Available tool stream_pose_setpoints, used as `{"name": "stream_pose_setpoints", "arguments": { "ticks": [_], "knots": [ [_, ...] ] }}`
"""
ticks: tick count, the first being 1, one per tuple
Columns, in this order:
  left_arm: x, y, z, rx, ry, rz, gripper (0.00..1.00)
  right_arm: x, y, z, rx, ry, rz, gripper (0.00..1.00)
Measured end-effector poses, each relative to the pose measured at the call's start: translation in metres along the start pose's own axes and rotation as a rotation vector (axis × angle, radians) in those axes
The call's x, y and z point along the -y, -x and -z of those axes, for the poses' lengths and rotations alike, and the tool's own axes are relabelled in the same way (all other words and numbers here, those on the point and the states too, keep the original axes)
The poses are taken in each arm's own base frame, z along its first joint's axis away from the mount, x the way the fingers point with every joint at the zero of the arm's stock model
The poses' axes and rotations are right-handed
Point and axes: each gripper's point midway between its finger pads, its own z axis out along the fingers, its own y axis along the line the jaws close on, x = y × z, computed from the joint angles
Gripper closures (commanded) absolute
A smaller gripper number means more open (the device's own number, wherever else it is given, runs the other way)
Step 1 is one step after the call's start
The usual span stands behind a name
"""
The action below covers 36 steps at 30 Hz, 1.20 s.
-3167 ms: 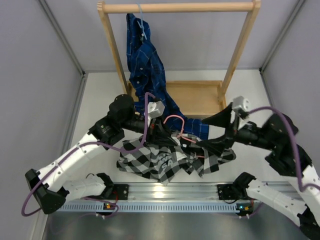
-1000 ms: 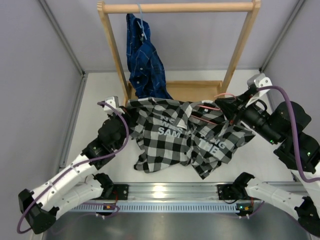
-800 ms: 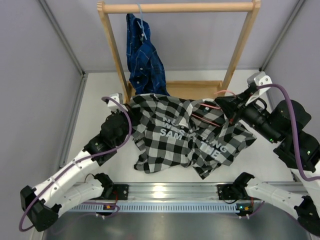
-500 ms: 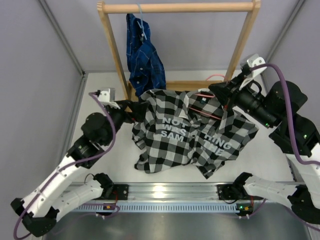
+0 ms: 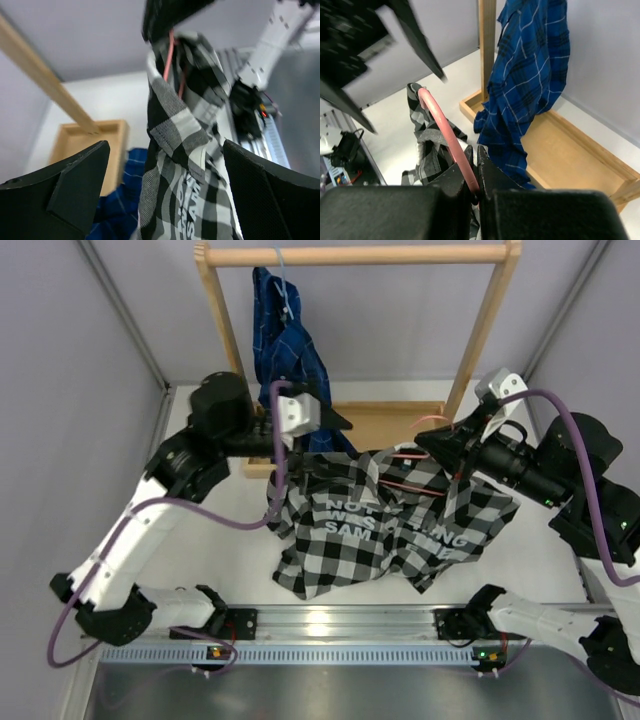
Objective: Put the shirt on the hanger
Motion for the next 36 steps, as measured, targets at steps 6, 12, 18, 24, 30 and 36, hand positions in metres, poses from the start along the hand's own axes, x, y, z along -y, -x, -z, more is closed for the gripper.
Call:
{"name": "stream_pose_setpoints", "arguments": {
  "ticks": [6,12,18,24,30,36],
  "knots": [
    [0.02,-0.086,-0.034,-0.173,-0.279,0.137,0.05,-0.008,-0.014,0.008,-0.026,0.045,0.02,1.0],
    [0.03,-0.089,-0.039,-0.159,-0.382,0.18,0.22,-0.014,-0.019,0.01,-0.038,0.079,0.028,1.0],
    [0.032,-0.089,-0.048,-0.135,-0.451,0.217,0.29,-0.02,-0.022,0.009,-0.046,0.122,0.036,1.0],
    [0.033,-0.105,-0.056,-0.153,-0.491,0.287,1.0,-0.022,-0.026,0.004,-0.061,0.137,0.037,1.0],
    [0.033,-0.109,-0.055,-0.171,-0.486,0.304,1.0,-0.022,-0.033,0.002,-0.07,0.137,0.034,0.9],
    [0.036,-0.116,-0.051,-0.19,-0.471,0.305,1.0,-0.021,-0.053,0.014,-0.08,0.12,0.034,0.27]
  ]
}}
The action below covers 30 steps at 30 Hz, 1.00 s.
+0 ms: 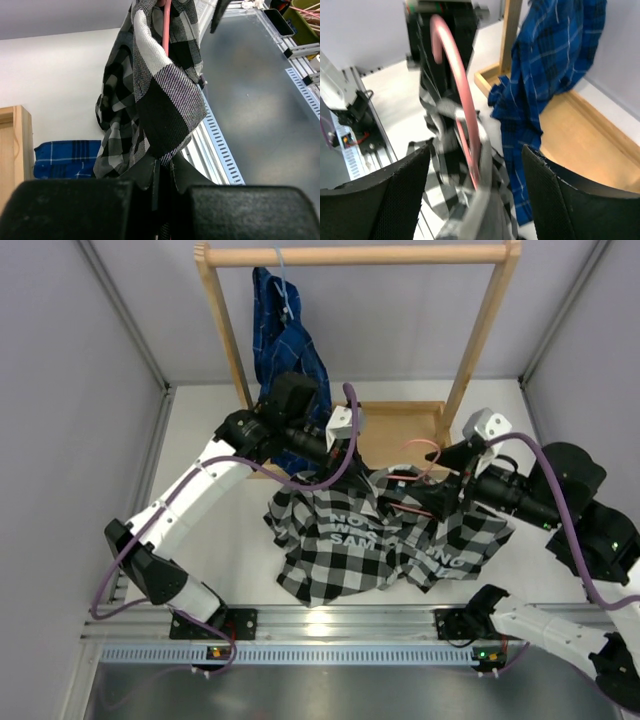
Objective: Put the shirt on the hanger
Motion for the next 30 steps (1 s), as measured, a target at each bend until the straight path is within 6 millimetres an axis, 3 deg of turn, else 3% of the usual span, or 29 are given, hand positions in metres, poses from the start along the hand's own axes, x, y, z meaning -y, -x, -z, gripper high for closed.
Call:
{"name": "stream_pose_setpoints", "arguments": {
  "ticks": [4,8,11,14,19,21,22,23,30],
  "knots": [
    [0.01,-0.001,0.005,-0.001,0.003,-0.01,1.0,0.002,-0.02,0.033,0.001,-0.062,0.012,0.27],
    [0.025,0.006,0.01,0.012,-0.005,-0.038,1.0,-0.007,-0.025,0.082,0.051,-0.087,0.048,0.27],
    [0.038,0.013,0.014,0.03,-0.026,-0.066,1.0,-0.015,-0.032,0.104,0.049,-0.069,0.075,0.3],
    [0.045,0.016,0.013,0.038,-0.045,-0.079,1.0,-0.022,-0.043,0.104,-0.001,-0.023,0.09,0.35],
    [0.054,0.018,0.008,0.043,-0.081,-0.085,1.0,-0.032,-0.059,0.085,-0.102,0.082,0.097,0.35],
    [0.056,0.018,0.008,0.045,-0.091,-0.085,1.0,-0.034,-0.061,0.077,-0.123,0.111,0.101,0.55],
    [0.056,0.018,0.007,0.045,-0.093,-0.085,1.0,-0.036,-0.061,0.074,-0.132,0.127,0.103,0.71],
    [0.056,0.018,0.007,0.045,-0.092,-0.085,1.0,-0.037,-0.062,0.07,-0.141,0.141,0.105,1.0],
    [0.046,0.016,0.009,0.022,-0.028,-0.077,1.0,-0.036,-0.066,0.063,-0.168,0.148,0.094,1.0]
  ]
}}
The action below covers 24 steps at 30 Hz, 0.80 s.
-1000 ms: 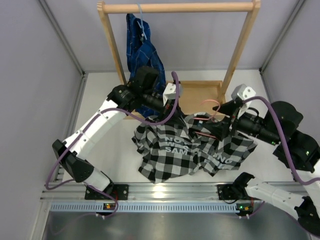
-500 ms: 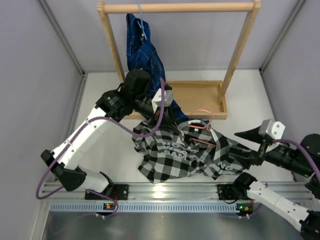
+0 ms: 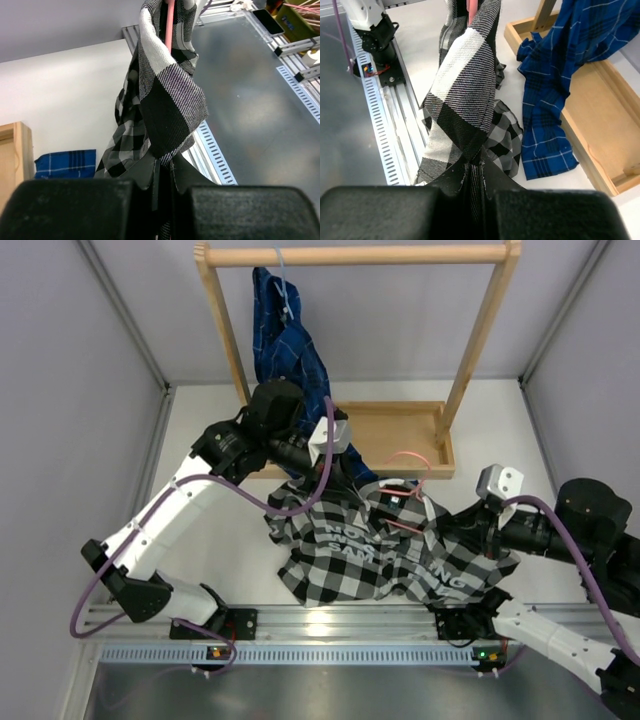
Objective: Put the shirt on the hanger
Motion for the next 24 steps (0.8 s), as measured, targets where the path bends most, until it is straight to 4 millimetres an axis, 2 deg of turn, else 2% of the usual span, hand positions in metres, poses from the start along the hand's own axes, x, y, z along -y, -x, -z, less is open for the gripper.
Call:
{"name": "stream_pose_setpoints", "arguments": {
  "ticks": [2,3,5,7,10,13,16,17,18,21,24],
  "knots": [
    [-0.003,0.004,0.001,-0.006,0.028,-0.005,0.79,0.002,0.001,0.002,0.009,-0.02,0.005,1.0],
    [-0.004,0.007,0.001,-0.009,0.048,-0.013,0.51,0.003,0.002,0.004,0.017,-0.028,0.008,1.0],
    [-0.01,0.014,0.005,-0.011,0.11,-0.02,0.2,0.005,0.005,0.011,0.031,-0.052,0.015,1.0],
    [-0.016,0.021,0.014,-0.011,0.204,-0.016,0.02,0.006,0.011,0.018,0.052,-0.076,0.024,1.0],
    [-0.021,0.038,0.035,0.003,0.371,-0.047,0.02,0.01,0.025,0.036,0.109,-0.13,0.045,1.0],
    [-0.014,0.06,0.067,0.05,0.565,-0.095,0.02,0.014,0.038,0.057,0.158,-0.193,0.06,1.0],
    [0.007,0.086,0.116,0.152,0.807,-0.141,0.02,0.022,0.056,0.085,0.22,-0.292,0.063,1.0],
    [0.02,0.096,0.136,0.209,0.892,-0.156,0.02,0.025,0.061,0.096,0.239,-0.326,0.061,1.0],
    [0.027,0.099,0.149,0.244,0.949,-0.159,0.02,0.027,0.067,0.107,0.265,-0.361,0.058,1.0],
    [0.065,0.104,0.194,0.39,1.114,-0.159,0.02,0.031,0.091,0.151,0.38,-0.464,0.028,1.0],
    [0.084,0.091,0.221,0.487,1.223,-0.112,0.02,0.033,0.115,0.197,0.519,-0.542,0.007,1.0]
  ]
}}
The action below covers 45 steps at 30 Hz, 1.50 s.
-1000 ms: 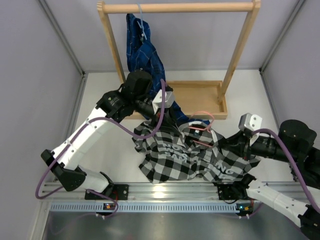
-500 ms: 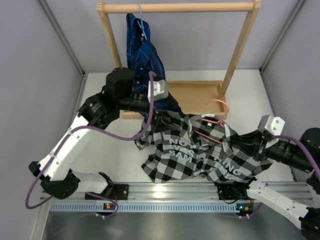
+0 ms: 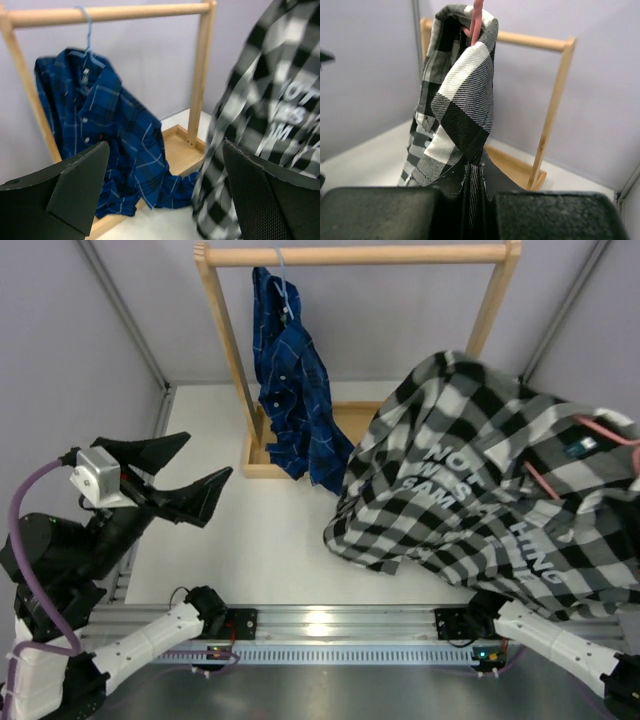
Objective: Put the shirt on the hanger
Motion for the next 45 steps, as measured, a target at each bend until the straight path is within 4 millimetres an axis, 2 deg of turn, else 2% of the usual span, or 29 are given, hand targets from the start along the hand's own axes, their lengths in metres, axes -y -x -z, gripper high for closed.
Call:
{"name": "stream_pose_setpoints", "arguments": {
  "ticks": [2,3,6,9,10,11,13,15,17,20,23,26,28,33,36,39,41,43,45],
  "knots": [
    [-0.01,-0.015,0.006,-0.016,0.061,0.027,0.02,0.015,0.022,0.008,0.056,-0.062,-0.011,1.0],
    [-0.013,-0.029,0.003,-0.044,0.085,0.033,0.02,0.022,0.032,0.008,0.078,-0.097,-0.016,1.0],
    [-0.019,-0.087,-0.009,-0.179,0.129,0.038,0.02,0.041,0.05,-0.008,0.103,-0.196,-0.025,1.0],
    [-0.02,-0.149,-0.015,-0.337,0.139,0.024,0.02,0.05,0.048,-0.049,0.062,-0.268,-0.004,1.0],
    [-0.021,-0.165,-0.015,-0.38,0.141,0.02,0.02,0.049,0.043,-0.069,0.038,-0.28,0.008,1.0],
    [-0.022,-0.177,-0.016,-0.414,0.147,0.015,0.02,0.046,0.035,-0.09,0.003,-0.28,0.021,1.0],
    [-0.024,-0.189,-0.017,-0.446,0.162,0.009,0.02,0.035,0.014,-0.137,-0.069,-0.266,0.046,1.0],
    [-0.027,-0.188,-0.016,-0.442,0.179,0.005,0.02,0.026,-0.013,-0.176,-0.124,-0.259,0.064,1.0],
    [-0.033,-0.18,-0.012,-0.409,0.203,0.004,0.02,0.016,-0.051,-0.209,-0.192,-0.249,0.085,1.0],
    [-0.043,-0.17,-0.004,-0.356,0.247,0.003,0.02,0.003,-0.106,-0.241,-0.28,-0.239,0.105,1.0],
    [-0.056,-0.166,0.0,-0.329,0.299,-0.001,0.02,-0.002,-0.134,-0.255,-0.325,-0.239,0.105,1.0],
    [-0.067,-0.173,0.001,-0.344,0.341,-0.002,0.02,-0.002,-0.132,-0.269,-0.299,-0.253,0.088,1.0],
    [-0.075,-0.179,0.003,-0.357,0.368,0.001,0.02,0.001,-0.119,-0.278,-0.262,-0.27,0.072,1.0],
    [-0.086,-0.184,0.005,-0.359,0.407,0.019,0.02,0.011,-0.07,-0.295,-0.144,-0.306,0.032,1.0],
    [-0.089,-0.18,0.003,-0.34,0.413,0.024,0.02,0.016,-0.063,-0.298,-0.129,-0.319,0.031,1.0],
    [-0.088,-0.18,0.003,-0.332,0.407,0.026,0.02,0.026,-0.076,-0.298,-0.137,-0.328,0.012,1.0],
    [-0.087,-0.181,0.004,-0.33,0.402,0.027,0.02,0.042,-0.097,-0.294,-0.136,-0.356,-0.018,1.0],
    [-0.086,-0.179,0.005,-0.321,0.398,0.026,0.02,0.057,-0.13,-0.284,-0.16,-0.389,-0.053,1.0],
    [-0.085,-0.179,0.006,-0.317,0.396,0.026,0.02,0.06,-0.162,-0.279,-0.189,-0.398,-0.082,1.0]
  ]
}}
